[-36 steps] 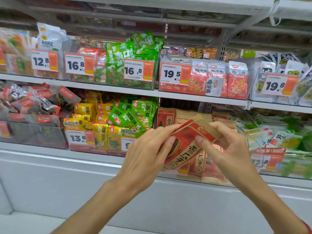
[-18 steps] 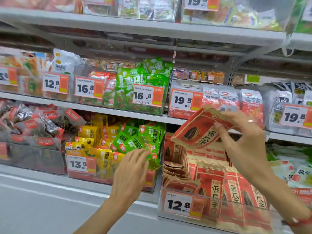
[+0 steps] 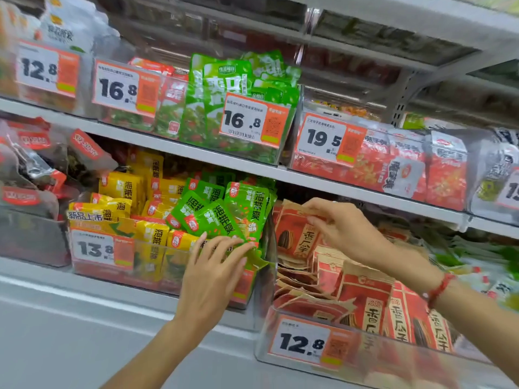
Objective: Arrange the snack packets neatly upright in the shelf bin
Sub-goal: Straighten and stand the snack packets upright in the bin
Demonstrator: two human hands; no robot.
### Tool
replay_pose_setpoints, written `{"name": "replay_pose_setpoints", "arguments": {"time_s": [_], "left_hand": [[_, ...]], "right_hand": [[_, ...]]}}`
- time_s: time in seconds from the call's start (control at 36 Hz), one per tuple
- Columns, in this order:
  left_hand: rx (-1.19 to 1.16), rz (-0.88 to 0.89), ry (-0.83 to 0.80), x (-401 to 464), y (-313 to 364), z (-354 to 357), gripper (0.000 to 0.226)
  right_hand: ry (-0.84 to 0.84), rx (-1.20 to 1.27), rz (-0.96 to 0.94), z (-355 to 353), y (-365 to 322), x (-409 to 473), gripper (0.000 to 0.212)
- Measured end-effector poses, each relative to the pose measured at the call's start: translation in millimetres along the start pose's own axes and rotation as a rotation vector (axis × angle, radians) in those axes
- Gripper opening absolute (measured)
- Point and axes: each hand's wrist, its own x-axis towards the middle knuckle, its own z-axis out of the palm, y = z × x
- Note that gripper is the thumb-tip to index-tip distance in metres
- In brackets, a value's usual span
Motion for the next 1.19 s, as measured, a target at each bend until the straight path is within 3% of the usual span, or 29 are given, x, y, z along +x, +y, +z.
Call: {"name": "replay_pose_setpoints", "arguments": {"time_s": [0.08, 0.22, 0.28, 0.39, 0.56, 0.64, 0.81, 0.92, 1.03, 1.11, 1.19], "left_hand": [[-0.022, -0.014, -0.024, 3, -2, 0, 0.029], [-0.02, 0.004, -0.045, 3, -2, -3, 0.03], [-0.01, 0.008, -0.049, 3, -3, -5, 0.03], [-0.004, -0.005, -0.059, 3, -1, -6, 0.03], [0.007, 0.008, -0.053, 4, -2, -8, 0.031], [0.007, 0.008, -0.055, 3, -3, -8, 0.031], [-0.014, 0.005, -0.045, 5, -3, -8, 0.03], [-0.012, -0.002, -0.048, 4, -2, -7, 0.031], [-0.019, -0.005, -0.053, 3, -2, -8, 0.032], [-0.017, -0.001, -0.051, 3, -2, -7, 0.032], [-0.017, -0.005, -0.052, 3, -3, -6, 0.033]], "right_hand": [[-0.059, -0.073, 0.002, -6, -1, 8, 0.015], [0.11, 0.015, -0.012, -4, 2, 7, 0.016], [0.0, -0.005, 0.02, 0, 10, 6, 0.015], [-0.402, -0.149, 0.026, 6, 9, 8, 0.022], [-0.319, -0.231, 0.024, 2, -7, 24, 0.016], [-0.399, -0.287, 0.044, 13, -9, 26, 0.019], [-0.525, -0.145, 0.141, 19, -9, 36, 0.021], [-0.35, -0.246, 0.208, 26, -9, 50, 0.038], [-0.402, -0.001, 0.342, 47, -2, 75, 0.049], [-0.342, -0.07, 0.481, 60, 3, 89, 0.066], [-0.418, -0.097, 0.558, 66, 4, 95, 0.079]]}}
